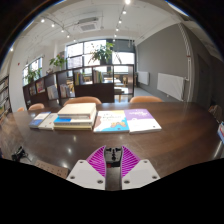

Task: Unplug charger

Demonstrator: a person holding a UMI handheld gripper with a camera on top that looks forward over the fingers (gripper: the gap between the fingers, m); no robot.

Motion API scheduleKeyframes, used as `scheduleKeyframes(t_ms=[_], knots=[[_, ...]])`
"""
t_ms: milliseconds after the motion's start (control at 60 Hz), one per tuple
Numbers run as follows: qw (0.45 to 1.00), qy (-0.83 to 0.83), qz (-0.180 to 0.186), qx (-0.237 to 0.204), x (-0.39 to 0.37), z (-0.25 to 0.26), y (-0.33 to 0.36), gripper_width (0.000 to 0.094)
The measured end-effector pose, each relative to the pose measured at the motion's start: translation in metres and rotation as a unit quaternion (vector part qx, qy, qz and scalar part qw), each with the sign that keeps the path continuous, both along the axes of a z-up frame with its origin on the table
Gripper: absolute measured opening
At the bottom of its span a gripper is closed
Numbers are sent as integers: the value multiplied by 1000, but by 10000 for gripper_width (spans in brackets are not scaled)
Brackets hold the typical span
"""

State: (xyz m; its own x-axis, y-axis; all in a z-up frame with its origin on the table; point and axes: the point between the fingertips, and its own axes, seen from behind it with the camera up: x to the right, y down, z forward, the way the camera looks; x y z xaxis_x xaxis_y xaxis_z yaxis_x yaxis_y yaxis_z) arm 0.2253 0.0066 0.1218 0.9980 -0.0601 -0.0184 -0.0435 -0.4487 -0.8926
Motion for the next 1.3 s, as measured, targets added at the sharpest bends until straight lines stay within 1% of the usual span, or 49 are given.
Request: scheduleKeyframes(t_ms=[50,67,150,233,300,400,450,533,567,583,667,733,783,850,933,1017,1150,1300], knots=[[999,-7,6,-34,2,-30,-13,149],[999,-10,6,-44,1,-47,-7,150],[998,-12,16,-64,-5,-79,-16,165],[996,-2,29,-88,-15,-105,-15,213],[994,-9,31,-105,-18,-115,-17,232],[994,-31,32,-104,-23,-108,-14,282],[994,-48,34,-97,-21,-87,-16,409],[995,-65,31,-64,-27,-39,-18,658],[996,-68,28,-50,-30,-17,-22,737],[996,-69,27,-43,-32,-6,-25,758],[997,-71,18,-4,-41,51,-47,766],[997,-66,18,23,-51,89,-70,766],[997,-58,15,42,-59,110,-91,765],[998,-41,14,54,-73,126,-122,765],[998,-22,16,63,-89,134,-159,771],[998,-17,19,58,-98,130,-193,770],[999,-23,20,37,-111,117,-243,764],[999,-28,35,22,-134,104,-280,771]])
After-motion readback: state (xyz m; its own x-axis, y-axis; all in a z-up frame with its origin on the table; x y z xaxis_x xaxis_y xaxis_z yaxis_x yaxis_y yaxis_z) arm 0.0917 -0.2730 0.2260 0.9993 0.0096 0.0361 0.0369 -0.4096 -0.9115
